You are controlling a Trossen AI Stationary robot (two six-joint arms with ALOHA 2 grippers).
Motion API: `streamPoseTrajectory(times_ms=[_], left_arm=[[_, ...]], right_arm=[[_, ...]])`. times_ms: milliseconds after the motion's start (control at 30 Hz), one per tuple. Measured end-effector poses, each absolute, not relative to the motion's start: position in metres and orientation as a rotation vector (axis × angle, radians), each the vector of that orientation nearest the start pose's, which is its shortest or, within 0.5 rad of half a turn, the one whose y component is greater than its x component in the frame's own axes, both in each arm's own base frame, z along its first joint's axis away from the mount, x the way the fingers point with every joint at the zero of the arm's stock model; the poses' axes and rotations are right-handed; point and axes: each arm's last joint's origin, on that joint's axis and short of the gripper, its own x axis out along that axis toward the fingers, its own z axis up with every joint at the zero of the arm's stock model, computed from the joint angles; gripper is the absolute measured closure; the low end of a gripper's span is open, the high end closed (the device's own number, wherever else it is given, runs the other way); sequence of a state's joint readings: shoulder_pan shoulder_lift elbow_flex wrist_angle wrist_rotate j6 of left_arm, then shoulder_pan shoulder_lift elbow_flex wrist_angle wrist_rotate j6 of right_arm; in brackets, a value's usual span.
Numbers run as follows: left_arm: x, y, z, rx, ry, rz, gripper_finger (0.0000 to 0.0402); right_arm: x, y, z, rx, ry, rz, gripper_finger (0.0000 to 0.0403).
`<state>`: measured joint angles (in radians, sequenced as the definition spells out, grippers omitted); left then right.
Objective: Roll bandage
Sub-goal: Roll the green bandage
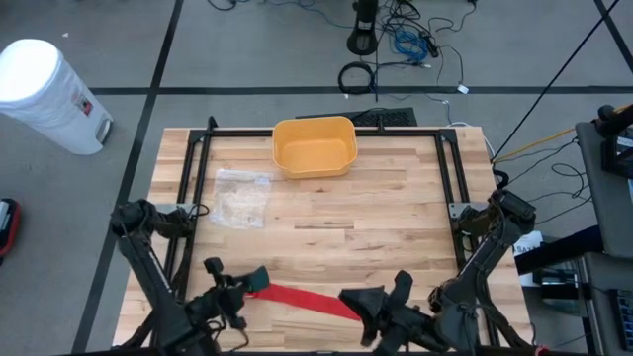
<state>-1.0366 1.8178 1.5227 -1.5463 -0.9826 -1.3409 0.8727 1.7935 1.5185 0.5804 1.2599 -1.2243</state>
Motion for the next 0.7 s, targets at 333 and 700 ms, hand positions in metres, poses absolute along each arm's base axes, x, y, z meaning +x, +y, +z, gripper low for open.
streamPoseTrajectory(times_ms=[333, 700], left_arm=[[0.195, -0.295, 0.307, 0.414, 0.442, 0.311, 0.0359], [0.214, -0.329, 0.313, 0.672, 0.356, 0.162, 0.0359]], right_arm=[[0.292, 0.296, 0.367, -0.709, -0.097, -0.054, 0.0362], [0.316, 0.278, 0.355, -0.523, -0.033, 0.054, 0.0362]])
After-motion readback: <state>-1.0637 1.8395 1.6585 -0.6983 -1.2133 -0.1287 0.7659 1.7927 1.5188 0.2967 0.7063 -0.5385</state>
